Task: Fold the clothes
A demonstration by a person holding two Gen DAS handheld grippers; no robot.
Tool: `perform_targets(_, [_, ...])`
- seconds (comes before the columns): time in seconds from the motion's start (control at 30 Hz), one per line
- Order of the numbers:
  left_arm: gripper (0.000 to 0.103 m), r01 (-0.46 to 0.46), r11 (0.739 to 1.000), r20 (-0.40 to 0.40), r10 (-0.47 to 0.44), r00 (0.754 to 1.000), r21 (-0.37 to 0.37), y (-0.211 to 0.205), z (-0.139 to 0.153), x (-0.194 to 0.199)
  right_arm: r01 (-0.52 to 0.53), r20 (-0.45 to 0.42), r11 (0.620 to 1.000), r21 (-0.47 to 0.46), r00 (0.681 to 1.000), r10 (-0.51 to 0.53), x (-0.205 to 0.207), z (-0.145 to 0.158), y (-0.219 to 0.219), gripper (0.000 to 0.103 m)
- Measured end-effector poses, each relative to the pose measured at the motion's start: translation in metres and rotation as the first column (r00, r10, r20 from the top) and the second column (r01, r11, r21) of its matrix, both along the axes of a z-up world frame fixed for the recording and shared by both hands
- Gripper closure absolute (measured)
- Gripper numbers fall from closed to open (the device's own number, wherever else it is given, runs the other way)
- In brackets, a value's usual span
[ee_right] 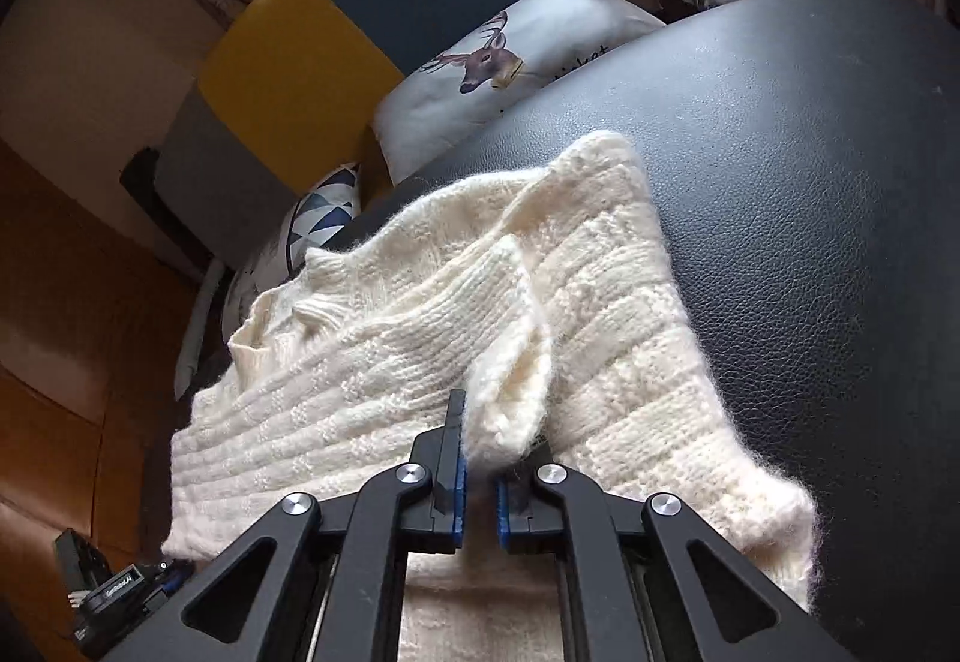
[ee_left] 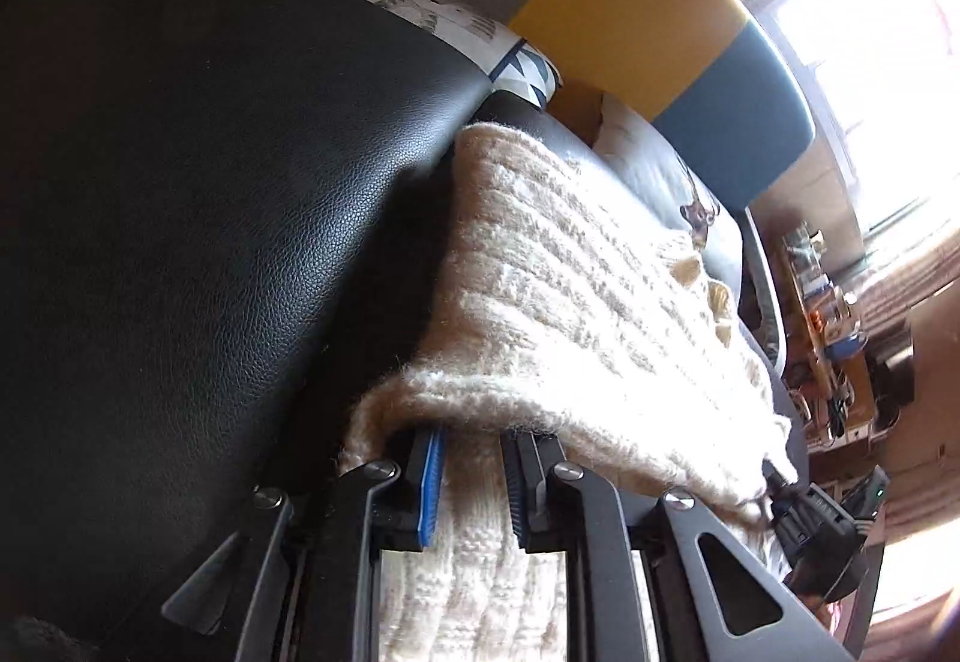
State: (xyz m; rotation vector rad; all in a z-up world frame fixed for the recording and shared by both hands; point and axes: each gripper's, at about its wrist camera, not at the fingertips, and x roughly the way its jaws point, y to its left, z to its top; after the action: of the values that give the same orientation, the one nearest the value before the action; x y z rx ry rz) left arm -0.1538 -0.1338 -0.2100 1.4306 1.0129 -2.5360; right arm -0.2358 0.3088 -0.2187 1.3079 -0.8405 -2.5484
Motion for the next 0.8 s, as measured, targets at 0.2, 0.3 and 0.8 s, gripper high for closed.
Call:
perform_targets(0.2, [0.086, 0.027, 0.999, -0.004, -0.027, 1.0, 0.031, 0.006, -0.001, 0.005, 0.033, -0.034, 0.999, 0.017, 0.999, -0.033, 0.005, 0.017, 0.015, 0.095])
perform_targets(0.3, [0.087, 0.013, 0.993, -0.03, -0.01, 1.0, 0.119, 0.0, -0.004, 0.023, 0.01, 0.032, 1.0, 0.002, 0.999, -0.01, 0.004, 0.002, 0.018, 0.094])
perform_targets(0.8, [0.085, 0.096, 0.993, -0.103, -0.089, 0.991, 0.069, 0.016, 0.017, -0.007, -0.105, -0.065, 0.975, 0.194, 0.991, 0.12, 0.018, 0.072, -0.029, 0.044])
